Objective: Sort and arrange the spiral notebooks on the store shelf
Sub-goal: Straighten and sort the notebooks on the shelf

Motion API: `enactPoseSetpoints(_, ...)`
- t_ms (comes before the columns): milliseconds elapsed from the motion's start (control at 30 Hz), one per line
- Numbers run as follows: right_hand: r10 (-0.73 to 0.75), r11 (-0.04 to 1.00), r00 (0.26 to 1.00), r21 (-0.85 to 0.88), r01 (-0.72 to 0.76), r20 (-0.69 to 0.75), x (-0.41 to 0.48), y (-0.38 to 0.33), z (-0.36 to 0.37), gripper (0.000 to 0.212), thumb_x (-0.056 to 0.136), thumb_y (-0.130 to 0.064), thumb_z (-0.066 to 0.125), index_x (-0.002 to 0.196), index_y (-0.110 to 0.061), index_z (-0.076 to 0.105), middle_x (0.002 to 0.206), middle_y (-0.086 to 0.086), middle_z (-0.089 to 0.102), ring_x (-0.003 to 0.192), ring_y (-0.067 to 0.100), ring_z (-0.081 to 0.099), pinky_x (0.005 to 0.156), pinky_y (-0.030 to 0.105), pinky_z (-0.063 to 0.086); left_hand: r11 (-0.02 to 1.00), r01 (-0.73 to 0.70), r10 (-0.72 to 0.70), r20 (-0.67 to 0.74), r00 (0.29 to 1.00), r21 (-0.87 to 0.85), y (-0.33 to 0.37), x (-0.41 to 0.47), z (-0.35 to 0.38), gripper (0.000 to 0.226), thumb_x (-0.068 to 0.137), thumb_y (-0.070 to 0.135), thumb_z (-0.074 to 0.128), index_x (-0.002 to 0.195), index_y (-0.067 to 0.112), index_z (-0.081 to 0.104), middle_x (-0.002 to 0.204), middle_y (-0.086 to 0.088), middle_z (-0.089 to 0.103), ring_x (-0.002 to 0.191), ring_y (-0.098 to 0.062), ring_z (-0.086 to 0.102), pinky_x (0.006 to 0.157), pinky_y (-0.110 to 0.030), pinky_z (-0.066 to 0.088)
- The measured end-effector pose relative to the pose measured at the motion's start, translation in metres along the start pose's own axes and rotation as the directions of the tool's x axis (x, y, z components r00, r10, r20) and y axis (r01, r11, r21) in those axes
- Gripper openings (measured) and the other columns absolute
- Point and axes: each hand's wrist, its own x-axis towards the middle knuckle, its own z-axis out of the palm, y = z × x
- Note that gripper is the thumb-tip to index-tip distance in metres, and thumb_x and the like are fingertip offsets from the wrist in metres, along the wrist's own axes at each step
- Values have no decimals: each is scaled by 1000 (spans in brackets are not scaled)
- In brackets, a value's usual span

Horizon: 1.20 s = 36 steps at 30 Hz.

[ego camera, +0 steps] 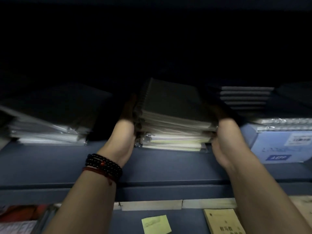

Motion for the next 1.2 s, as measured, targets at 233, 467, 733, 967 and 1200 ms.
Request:
enactPoseSetpoints(233, 43, 994, 998, -101, -47, -46, -5, 1, -7, 43, 88, -59, 62, 107, -20, 66, 90, 0, 68, 74, 18, 59, 66, 34, 47, 756, -99, -30, 186, 982, 648, -8, -19, -28, 44, 77, 42, 84, 114, 22, 71, 109, 9, 76, 103, -5, 70, 87, -21, 54)
enactPoseSetpoints(467, -51, 907, 929, -372, 197, 366, -22, 3, -31, 53, 65, -26, 93, 110, -9, 70, 102, 4, 77, 98, 19, 73, 89, 34, 54, 818, -234, 125, 235, 964, 526, -18, -24, -34, 11, 88, 16, 74, 98, 10, 72, 87, 21, 76, 87, 8, 69, 78, -7, 47)
enactPoseSetpoints(733, -84, 759, 948, -597, 260, 307, -24, 9, -21, 58, 60, -30, 95, 109, -22, 66, 102, -11, 74, 94, 1, 68, 87, 27, 55, 841, -122, -37, 281, 959, 527, -15, -22, -49, 38, 79, 12, 85, 113, 5, 70, 111, -3, 76, 108, -17, 71, 99, -36, 53)
enactPoseSetpoints(967, -71, 701, 947, -660, 270, 312, -21, 6, -22, 53, 62, -30, 95, 107, -19, 68, 96, -8, 74, 88, 8, 70, 82, 31, 57, 744, -160, 9, 230, 973, 649, -28, -16, -47, 58, 60, 41, 92, 110, 22, 69, 110, 10, 75, 106, -9, 70, 98, -42, 54)
enactPoseSetpoints(1200, -136, 778, 948, -562, 282, 287, -21, 6, -23, 51, 63, -19, 93, 108, -15, 70, 96, -7, 75, 86, 5, 70, 80, 25, 56, 617, -196, 148, 133, 980, 762, -29, -21, -39, 31, 83, 33, 82, 81, 17, 56, 89, 2, 65, 83, -12, 66, 76, -35, 57)
